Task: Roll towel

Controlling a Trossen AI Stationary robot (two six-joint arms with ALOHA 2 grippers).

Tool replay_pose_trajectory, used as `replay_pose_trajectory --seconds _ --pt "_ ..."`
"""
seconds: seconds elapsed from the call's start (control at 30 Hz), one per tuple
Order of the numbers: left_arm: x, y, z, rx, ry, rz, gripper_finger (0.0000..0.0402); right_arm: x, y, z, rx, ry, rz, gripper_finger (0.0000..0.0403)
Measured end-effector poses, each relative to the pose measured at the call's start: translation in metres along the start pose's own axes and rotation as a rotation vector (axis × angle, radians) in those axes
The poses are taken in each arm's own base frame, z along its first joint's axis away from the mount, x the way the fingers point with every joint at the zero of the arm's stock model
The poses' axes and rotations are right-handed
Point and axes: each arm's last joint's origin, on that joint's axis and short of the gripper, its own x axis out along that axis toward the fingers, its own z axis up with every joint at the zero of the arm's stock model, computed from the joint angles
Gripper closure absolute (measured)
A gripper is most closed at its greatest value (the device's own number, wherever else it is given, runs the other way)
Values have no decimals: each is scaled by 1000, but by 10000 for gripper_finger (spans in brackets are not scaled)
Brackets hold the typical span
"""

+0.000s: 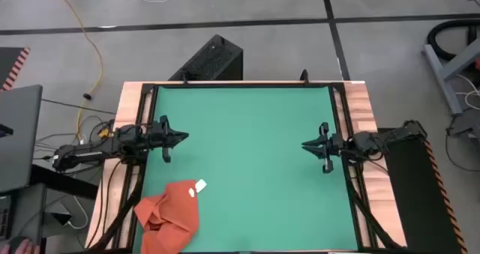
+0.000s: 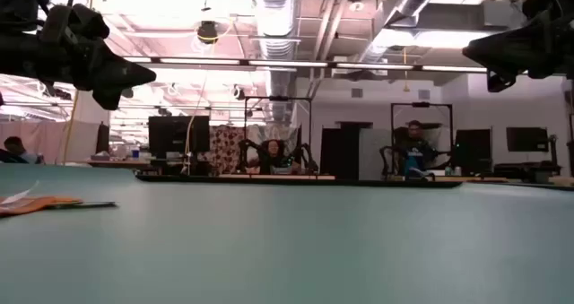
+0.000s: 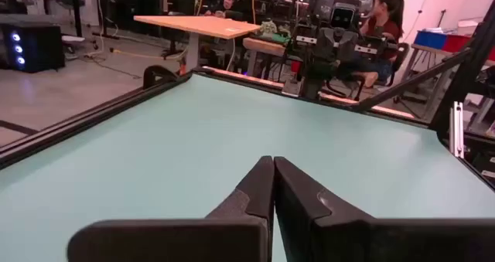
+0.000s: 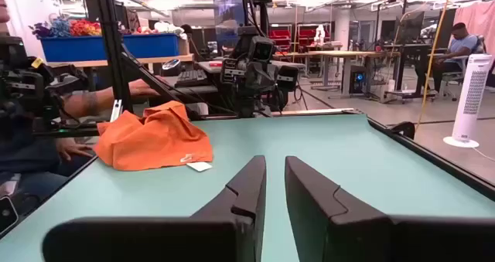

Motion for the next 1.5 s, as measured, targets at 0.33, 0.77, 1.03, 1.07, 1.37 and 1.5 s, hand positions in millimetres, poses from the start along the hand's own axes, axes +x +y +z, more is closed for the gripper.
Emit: replay_pose_trajectory --seconds 0.33,0.77,1.03,1.07,1.37,1.5 --pt "0 0 0 0 0 0 401 0 0 0 0 0 0 328" --pt "0 0 0 0 1 0 401 0 0 0 0 0 0 328" --pt "0 0 0 35 -2 7 402 0 0 0 0 0 0 328" --pt "0 1 1 95 -8 22 401 0 0 0 0 0 0 328" --pt "0 2 1 362 7 59 402 0 0 0 0 0 0 328" --pt "0 1 1 324 7 59 401 0 0 0 0 0 0 328"
